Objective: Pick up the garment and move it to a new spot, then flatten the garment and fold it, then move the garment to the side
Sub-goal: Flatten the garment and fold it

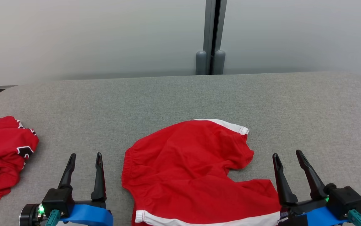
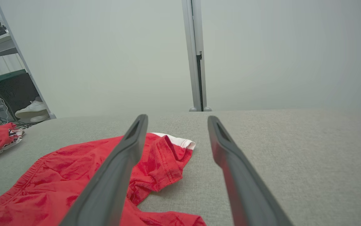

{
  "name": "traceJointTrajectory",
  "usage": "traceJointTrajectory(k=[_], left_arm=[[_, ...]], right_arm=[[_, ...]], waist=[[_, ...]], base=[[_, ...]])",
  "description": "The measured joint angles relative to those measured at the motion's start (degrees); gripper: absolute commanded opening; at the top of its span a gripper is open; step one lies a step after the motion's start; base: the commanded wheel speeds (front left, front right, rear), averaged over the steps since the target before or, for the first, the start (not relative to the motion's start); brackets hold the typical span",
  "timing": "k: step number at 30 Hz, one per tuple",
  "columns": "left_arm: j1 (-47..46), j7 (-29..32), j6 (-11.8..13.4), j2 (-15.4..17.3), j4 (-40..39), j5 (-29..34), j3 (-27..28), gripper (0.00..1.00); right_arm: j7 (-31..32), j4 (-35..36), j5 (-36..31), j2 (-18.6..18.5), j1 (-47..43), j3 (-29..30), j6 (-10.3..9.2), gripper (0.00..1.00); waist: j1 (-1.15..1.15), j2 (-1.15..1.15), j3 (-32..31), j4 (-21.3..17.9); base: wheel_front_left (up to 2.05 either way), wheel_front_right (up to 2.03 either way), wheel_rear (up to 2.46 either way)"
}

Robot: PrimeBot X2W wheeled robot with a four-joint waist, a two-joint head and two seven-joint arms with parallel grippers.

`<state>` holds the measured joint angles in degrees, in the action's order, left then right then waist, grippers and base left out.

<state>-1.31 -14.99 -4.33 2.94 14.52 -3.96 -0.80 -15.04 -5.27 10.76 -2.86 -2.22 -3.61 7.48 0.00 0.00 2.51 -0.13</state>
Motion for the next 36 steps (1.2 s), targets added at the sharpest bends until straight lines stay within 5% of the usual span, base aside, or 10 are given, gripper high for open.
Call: traceJointTrajectory(k=[4, 21, 36], left_arm=[[0.12, 0.00, -0.16, 0.05, 0.12, 0.03, 0.33, 1.00], [0.35, 0.00, -0.70, 0.32, 0.83, 1.03, -0.16, 1.00], [-16.62, 0.34, -2.76, 3.89, 13.93, 0.48, -6.93, 1.00]], right_arm=[[0.00, 1.33, -4.32, 0.00, 1.46, -0.70, 0.00, 1.00], [0.00, -2.97, -3.76, 0.01, 1.72, -2.14, 0.00, 1.00], [0.00, -2.79, -4.45, 0.01, 4.17, -3.45, 0.00, 1.00]], waist=[[0.00, 0.00, -0.46, 0.67], [0.00, 0.00, -0.73, 1.68], [0.00, 0.00, 2.65, -0.73]], base=[[0.00, 0.00, 0.00], [0.00, 0.00, 0.00], [0.00, 0.00, 0.00]])
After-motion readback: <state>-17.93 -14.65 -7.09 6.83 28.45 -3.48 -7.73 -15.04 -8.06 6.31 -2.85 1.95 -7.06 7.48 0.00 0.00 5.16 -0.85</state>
